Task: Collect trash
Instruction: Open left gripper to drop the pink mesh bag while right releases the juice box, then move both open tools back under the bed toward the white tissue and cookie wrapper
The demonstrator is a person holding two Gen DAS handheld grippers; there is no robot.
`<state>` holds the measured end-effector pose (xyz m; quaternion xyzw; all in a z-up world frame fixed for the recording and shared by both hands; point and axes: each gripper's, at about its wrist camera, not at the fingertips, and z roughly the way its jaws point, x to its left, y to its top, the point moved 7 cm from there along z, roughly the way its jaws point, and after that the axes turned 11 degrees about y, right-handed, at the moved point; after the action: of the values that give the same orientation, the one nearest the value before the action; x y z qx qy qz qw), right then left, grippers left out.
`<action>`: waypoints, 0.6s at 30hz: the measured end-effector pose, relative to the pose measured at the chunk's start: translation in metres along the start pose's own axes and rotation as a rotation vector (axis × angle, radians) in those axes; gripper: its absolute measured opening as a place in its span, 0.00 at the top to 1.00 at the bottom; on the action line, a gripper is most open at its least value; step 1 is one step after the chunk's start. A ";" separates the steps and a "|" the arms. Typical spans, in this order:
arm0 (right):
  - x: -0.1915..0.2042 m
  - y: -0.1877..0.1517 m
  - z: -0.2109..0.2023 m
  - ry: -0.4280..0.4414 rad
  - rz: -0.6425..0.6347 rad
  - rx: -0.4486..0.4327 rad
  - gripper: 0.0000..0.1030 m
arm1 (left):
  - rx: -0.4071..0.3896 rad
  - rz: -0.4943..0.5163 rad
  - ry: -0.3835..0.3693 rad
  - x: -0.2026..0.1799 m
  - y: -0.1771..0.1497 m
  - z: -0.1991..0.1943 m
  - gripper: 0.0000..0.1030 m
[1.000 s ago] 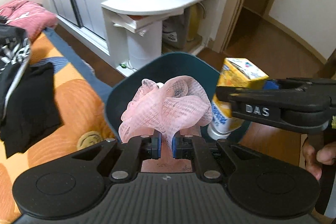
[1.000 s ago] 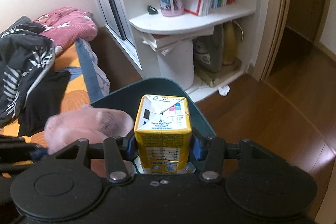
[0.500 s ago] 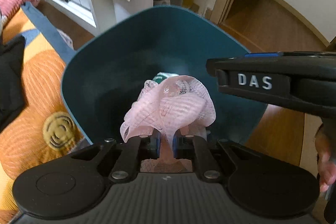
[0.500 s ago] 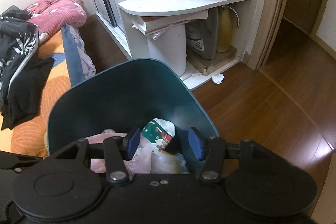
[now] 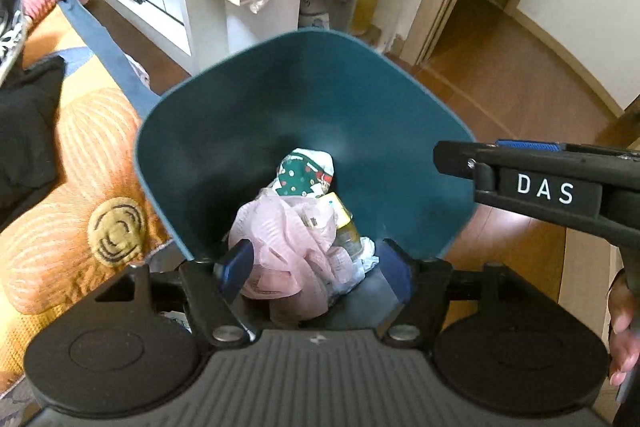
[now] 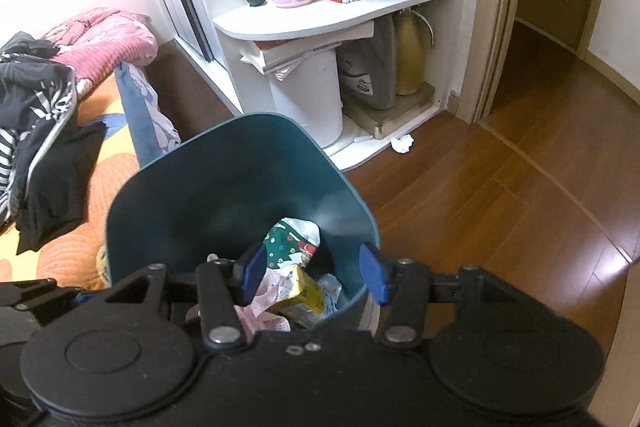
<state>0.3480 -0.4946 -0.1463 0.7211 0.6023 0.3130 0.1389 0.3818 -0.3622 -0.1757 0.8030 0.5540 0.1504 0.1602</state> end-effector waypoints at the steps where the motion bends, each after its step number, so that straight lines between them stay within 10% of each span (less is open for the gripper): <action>1: 0.001 0.000 -0.005 0.004 -0.001 -0.003 0.50 | -0.011 -0.005 -0.002 0.002 -0.001 -0.007 0.33; 18: 0.067 -0.022 -0.083 0.129 -0.119 -0.031 0.49 | -0.170 -0.062 0.006 0.057 -0.039 -0.128 0.33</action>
<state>0.2850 -0.4396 -0.0762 0.6603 0.6468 0.3591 0.1293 0.3150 -0.2843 -0.0729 0.7686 0.5642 0.1943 0.2304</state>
